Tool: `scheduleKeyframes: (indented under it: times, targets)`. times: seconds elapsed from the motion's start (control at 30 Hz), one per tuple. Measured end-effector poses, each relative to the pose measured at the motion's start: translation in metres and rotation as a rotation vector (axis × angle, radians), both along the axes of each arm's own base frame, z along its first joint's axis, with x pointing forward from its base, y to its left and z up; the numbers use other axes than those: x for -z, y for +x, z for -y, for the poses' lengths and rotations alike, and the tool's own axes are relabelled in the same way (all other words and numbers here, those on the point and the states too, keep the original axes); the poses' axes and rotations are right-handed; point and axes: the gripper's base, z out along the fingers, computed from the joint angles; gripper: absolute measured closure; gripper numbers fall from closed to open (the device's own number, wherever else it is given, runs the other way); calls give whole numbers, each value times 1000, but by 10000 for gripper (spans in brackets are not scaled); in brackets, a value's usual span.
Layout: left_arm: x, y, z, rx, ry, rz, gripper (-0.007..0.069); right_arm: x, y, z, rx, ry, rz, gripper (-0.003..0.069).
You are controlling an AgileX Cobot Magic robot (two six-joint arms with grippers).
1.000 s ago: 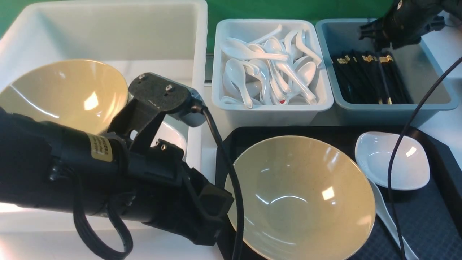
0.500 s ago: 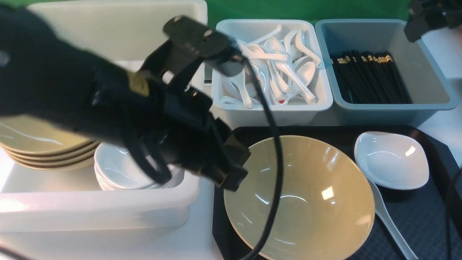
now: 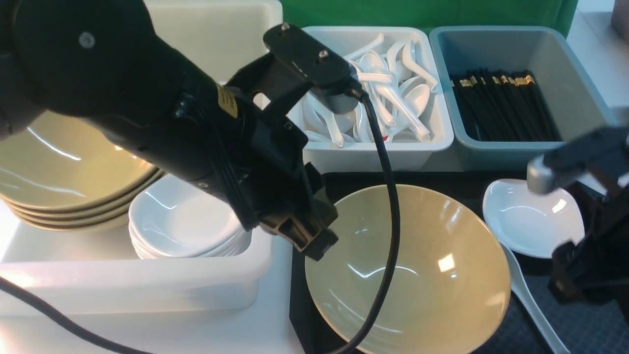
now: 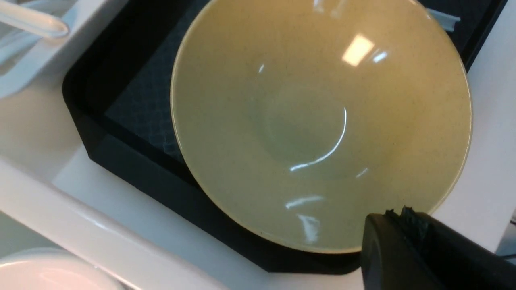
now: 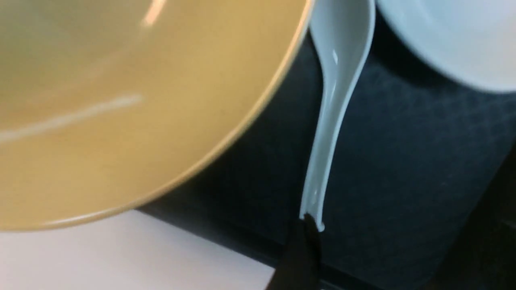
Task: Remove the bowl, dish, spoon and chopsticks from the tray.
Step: Use the right arm to grab the soup spoon in the middle, then use the right arm to put the soup spoon into the small storage box in the middle
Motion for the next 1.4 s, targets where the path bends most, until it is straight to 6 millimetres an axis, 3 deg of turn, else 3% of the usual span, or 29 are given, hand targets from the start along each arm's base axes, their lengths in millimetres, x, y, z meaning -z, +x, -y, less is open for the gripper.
scheduleKeyframes:
  times: [0.13, 0.43, 0.53, 0.73, 0.9, 1.03, 1.13, 1.27, 1.3, 1.33, 1.4]
  targets:
    - [1, -1, -1, 6, 13, -16, 636, 39, -2, 2, 27, -15, -17, 87]
    - [19, -4, -3, 4, 46, -58, 636, 89, 22, -7, 19, -26, -78, 116]
    - [23, -5, -4, 3, 53, -67, 636, 99, 25, -9, 17, -34, -134, 192]
    - [22, -5, -4, -2, 44, -55, 636, 95, 17, -8, -12, -47, -199, 545]
    - [15, -8, -7, -5, 24, -26, 636, 61, 0, 1, -29, -67, -158, 576]
    - [7, -10, -10, -12, 0, 20, 636, 0, -1, 5, -40, -50, 38, 576]
    - [5, -9, -10, -19, -16, 41, 636, -46, 17, -1, -47, 2, 223, 576]
    - [5, -9, -10, -19, -16, 45, 636, -93, 59, -16, -57, 87, 480, 576]
    - [5, -9, -10, -19, -16, 45, 636, -94, 64, -18, -59, 94, 494, 576]
    - [5, -9, -10, -17, -12, 39, 636, -107, 89, -28, -55, 139, 589, 576]
    - [6, -10, -11, -12, 0, 25, 636, -108, 117, -39, -38, 189, 642, 576]
